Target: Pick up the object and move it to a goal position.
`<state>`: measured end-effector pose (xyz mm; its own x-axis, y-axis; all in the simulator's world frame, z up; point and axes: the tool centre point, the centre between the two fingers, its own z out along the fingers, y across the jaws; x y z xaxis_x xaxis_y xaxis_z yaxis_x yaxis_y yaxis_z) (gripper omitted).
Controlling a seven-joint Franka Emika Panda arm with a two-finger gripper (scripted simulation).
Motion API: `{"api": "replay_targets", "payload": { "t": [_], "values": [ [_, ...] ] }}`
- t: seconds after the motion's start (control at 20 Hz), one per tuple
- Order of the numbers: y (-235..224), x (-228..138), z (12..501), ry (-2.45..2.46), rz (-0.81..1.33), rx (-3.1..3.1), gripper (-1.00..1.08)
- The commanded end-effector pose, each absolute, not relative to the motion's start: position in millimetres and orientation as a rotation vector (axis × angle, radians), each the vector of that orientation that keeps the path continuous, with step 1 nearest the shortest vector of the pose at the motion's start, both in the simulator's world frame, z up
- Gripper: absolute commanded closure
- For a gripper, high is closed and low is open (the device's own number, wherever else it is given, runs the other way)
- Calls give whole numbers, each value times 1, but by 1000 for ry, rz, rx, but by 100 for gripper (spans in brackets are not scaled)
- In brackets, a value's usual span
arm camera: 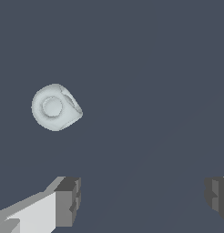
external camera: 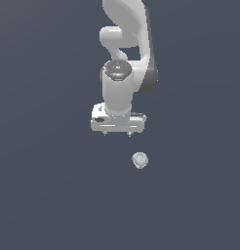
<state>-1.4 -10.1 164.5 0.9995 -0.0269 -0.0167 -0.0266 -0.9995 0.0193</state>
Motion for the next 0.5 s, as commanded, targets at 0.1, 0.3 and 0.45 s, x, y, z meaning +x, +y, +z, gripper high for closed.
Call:
{"api": "replay_targets", "payload": {
  "t": [0.1,0.3,0.45],
  "values": [
    [-11,-1,164,-38,-28,3119,-92],
    [-16,0,164,-12,-41,3099,-92],
    [-19,0,164,-5,-46,3091,-92]
  ]
}}
